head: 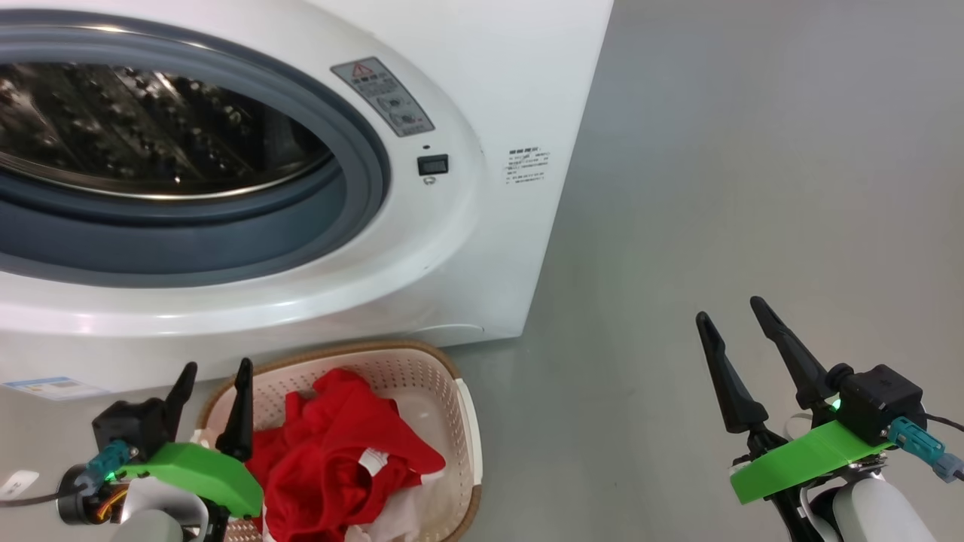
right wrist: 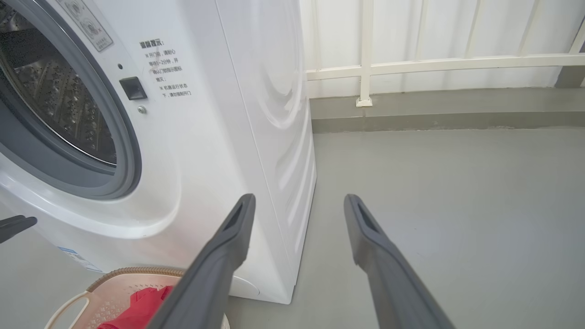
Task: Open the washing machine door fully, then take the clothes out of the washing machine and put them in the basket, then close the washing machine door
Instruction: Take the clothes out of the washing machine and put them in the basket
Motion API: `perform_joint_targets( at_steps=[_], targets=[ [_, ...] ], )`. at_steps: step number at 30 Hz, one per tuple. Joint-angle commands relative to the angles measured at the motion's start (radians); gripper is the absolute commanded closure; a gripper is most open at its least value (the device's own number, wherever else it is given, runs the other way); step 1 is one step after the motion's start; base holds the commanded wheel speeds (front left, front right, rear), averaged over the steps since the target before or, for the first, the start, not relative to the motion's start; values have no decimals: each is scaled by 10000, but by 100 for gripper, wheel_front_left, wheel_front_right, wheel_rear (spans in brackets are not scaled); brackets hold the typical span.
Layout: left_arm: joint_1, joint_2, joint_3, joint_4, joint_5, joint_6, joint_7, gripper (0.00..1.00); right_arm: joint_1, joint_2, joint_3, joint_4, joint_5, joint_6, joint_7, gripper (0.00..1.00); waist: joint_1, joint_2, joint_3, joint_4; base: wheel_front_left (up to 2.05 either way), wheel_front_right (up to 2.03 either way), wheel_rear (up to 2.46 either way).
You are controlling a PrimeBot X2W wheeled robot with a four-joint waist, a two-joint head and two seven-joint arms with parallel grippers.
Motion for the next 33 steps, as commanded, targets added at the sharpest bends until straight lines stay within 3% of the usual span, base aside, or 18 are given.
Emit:
perform_joint_targets(
  at_steps=[1, 16, 33],
  targets=[
    [98, 229, 371, -336, 137, -30, -124, 0, 134, -120, 193, -209, 100, 16, -119, 0, 0, 0, -197, 90, 0, 0, 0],
    [1485, 0, 1234, -2820, 850, -31, -124, 0, 786, -233, 107, -205, 219, 16, -119, 0, 0, 0, -1069, 204, 0, 0, 0],
    [2855, -180, 1904, -4740, 1180, -31, -124, 0, 1225, -280, -135, -263, 257, 16, -119, 0, 0, 0, -1556, 252, 0, 0, 0]
  ],
)
